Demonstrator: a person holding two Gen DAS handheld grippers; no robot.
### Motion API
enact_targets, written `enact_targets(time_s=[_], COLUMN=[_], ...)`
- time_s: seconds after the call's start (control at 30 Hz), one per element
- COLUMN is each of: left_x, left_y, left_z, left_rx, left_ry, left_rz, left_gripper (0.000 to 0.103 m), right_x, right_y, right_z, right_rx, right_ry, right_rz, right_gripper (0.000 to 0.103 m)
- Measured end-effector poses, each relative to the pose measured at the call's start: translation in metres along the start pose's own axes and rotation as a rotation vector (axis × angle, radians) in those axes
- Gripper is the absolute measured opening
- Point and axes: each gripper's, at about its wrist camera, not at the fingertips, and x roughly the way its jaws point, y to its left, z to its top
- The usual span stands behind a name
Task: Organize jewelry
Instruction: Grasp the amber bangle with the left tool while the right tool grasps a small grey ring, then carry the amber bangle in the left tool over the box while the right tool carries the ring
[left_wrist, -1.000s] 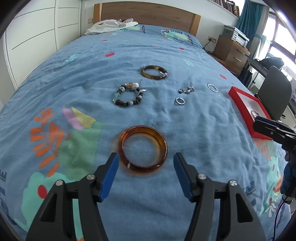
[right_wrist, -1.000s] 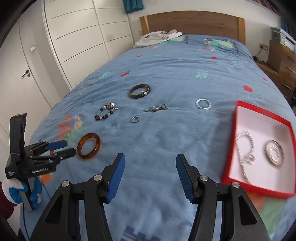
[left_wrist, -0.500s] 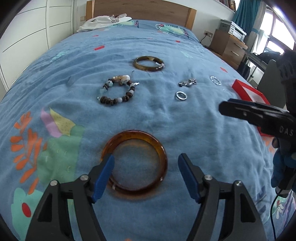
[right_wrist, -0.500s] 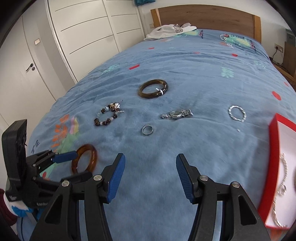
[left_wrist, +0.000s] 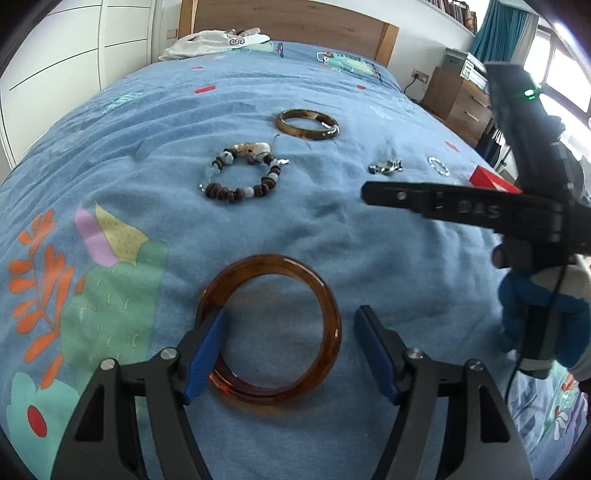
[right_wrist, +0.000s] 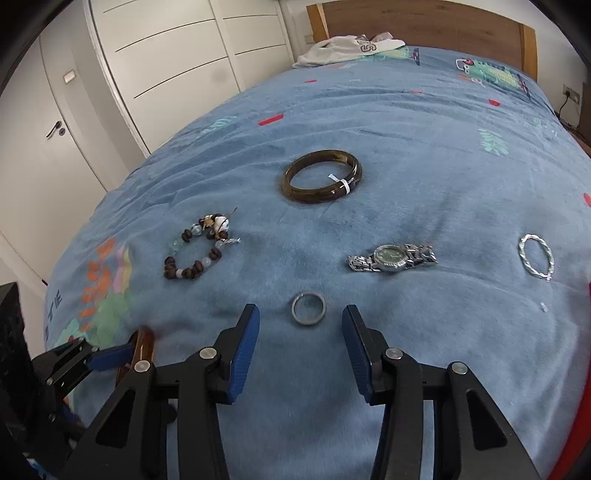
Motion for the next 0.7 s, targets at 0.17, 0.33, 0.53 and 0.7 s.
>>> enact_targets(time_s=[0.17,0.33,0.53,0.7], left_x=[0.001,0.001,-0.007,-0.016], left_y=[-0.001,-0.008,-0.014,-0.014], left_z=[0.000,0.000,0.001,0.003], left_rx=[0.017,0.060,0.072,0.060], left_ry=[0.000,0.000,-0.010,-0.019], left_rz=[-0.004,-0.007,-0.030,-0.027], left_gripper=[0.041,0.014,0.011,0.010], right_x=[0.013,0.016,0.012,-0.001], right_y=[0.000,-0.006,-0.005,-0.002], right_z=[0.002,0.000,-0.003,-0.006], right_rx=[0.006,0.032,0.027,0.033], right_ry=[0.006,0.005,-0.007,-0.021], right_rz=[-0.001,0.015,0.032,0.044], right_gripper=[0.038,0.021,0.020,0.020])
